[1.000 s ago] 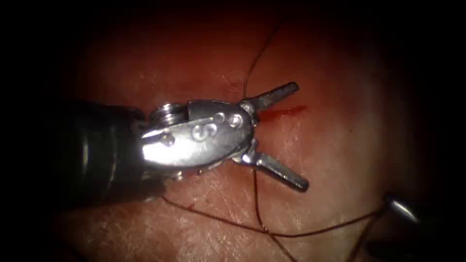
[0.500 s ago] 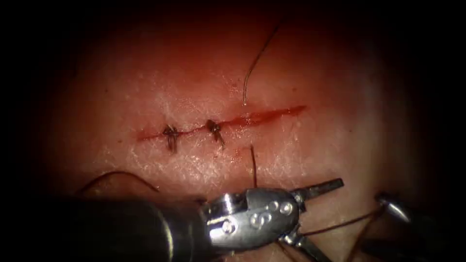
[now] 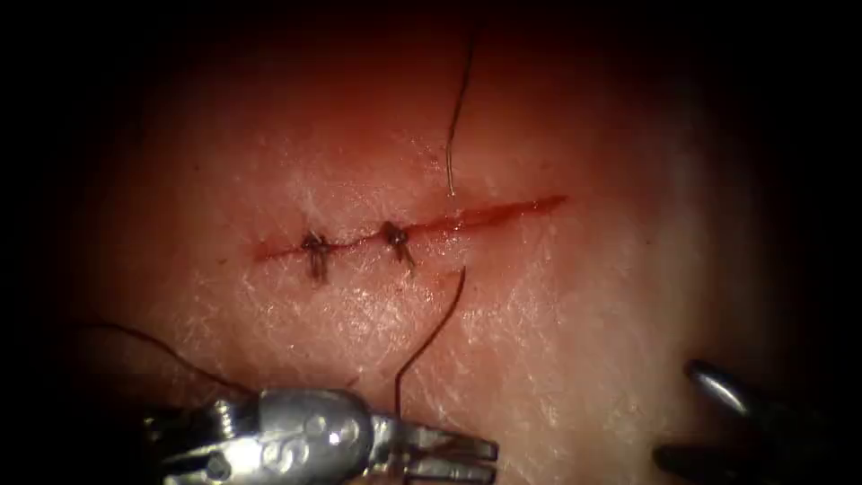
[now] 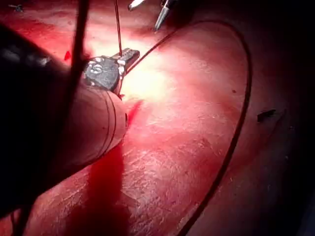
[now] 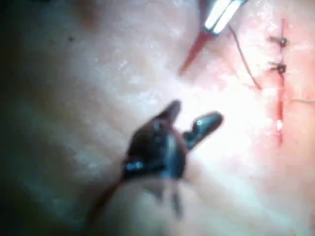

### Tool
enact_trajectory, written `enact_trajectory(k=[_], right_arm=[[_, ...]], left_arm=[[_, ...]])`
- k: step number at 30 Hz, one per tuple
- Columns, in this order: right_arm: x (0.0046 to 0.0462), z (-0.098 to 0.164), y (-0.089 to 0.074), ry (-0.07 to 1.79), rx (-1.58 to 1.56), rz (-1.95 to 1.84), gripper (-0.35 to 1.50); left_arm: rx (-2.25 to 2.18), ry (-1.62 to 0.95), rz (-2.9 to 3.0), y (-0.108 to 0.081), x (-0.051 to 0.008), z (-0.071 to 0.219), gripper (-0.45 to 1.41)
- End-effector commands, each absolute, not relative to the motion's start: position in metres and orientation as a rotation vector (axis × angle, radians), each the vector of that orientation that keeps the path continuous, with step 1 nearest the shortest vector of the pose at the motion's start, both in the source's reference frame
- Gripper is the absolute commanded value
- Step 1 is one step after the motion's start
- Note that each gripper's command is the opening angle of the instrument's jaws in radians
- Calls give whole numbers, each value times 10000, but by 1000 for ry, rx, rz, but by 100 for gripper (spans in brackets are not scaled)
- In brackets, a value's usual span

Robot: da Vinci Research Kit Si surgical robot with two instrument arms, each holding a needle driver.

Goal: Wound Closure

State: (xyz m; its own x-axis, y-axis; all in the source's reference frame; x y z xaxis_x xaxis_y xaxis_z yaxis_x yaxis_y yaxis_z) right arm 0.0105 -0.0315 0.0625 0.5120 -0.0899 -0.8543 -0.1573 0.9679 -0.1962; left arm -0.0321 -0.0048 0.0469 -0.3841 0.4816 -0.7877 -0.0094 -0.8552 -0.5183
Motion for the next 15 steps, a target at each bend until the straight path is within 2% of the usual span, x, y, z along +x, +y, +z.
enact_trajectory(k=[1,5,15], right_arm=[[112,631,-322,1039,-260,41,129],[115,632,-323,1042,-259,40,129],[117,633,-325,1044,-255,35,129]], left_arm=[[-1535,-637,2298,-51,-327,476,-45],[-1499,-566,2321,-44,-270,449,-45],[-1485,-522,2354,-52,-251,449,-45]])
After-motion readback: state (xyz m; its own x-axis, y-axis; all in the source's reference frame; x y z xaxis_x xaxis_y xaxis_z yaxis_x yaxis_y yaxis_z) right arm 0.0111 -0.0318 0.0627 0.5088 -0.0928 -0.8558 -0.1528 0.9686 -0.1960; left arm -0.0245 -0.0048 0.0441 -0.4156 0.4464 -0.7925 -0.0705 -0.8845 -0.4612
